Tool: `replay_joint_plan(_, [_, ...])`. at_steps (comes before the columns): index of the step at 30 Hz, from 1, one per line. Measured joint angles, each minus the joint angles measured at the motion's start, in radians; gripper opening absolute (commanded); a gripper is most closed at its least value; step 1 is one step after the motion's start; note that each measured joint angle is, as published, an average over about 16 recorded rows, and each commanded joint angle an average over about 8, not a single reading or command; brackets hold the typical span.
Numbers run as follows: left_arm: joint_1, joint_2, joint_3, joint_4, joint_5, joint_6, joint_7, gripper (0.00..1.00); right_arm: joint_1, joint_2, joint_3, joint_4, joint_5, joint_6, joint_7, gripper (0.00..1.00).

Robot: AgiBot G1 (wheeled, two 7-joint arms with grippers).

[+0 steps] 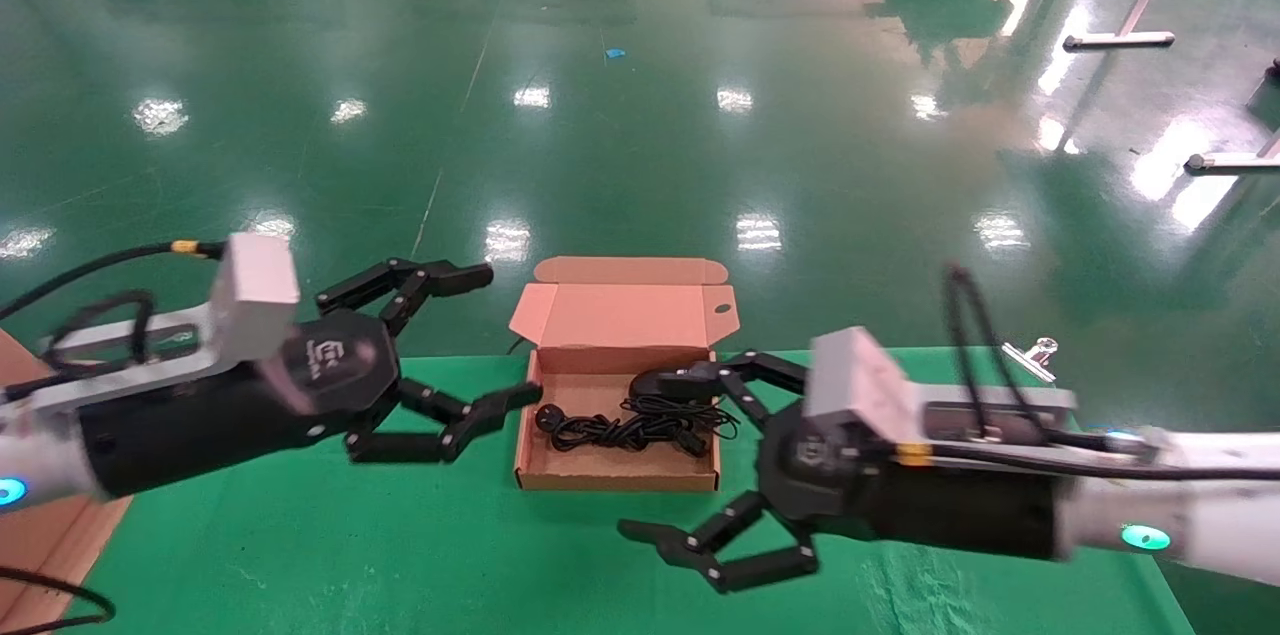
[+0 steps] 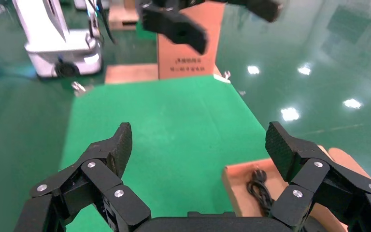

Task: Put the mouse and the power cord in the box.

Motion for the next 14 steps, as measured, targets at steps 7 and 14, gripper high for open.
replay_joint_plan(7, [0.063,-0.065,-0.070,-0.139,-0.040,0.092,-0.121,1.00,-0.081,0.089,0.128,0.077,0.080,-0.093,0.069,1.00])
replay_joint_plan(14, [0.095,-0.097,-0.105,-0.208,-0.060,0.138,-0.181,1.00,-0.121,0.133,0.192,0.116,0.120,-0.140,0.103,1.00])
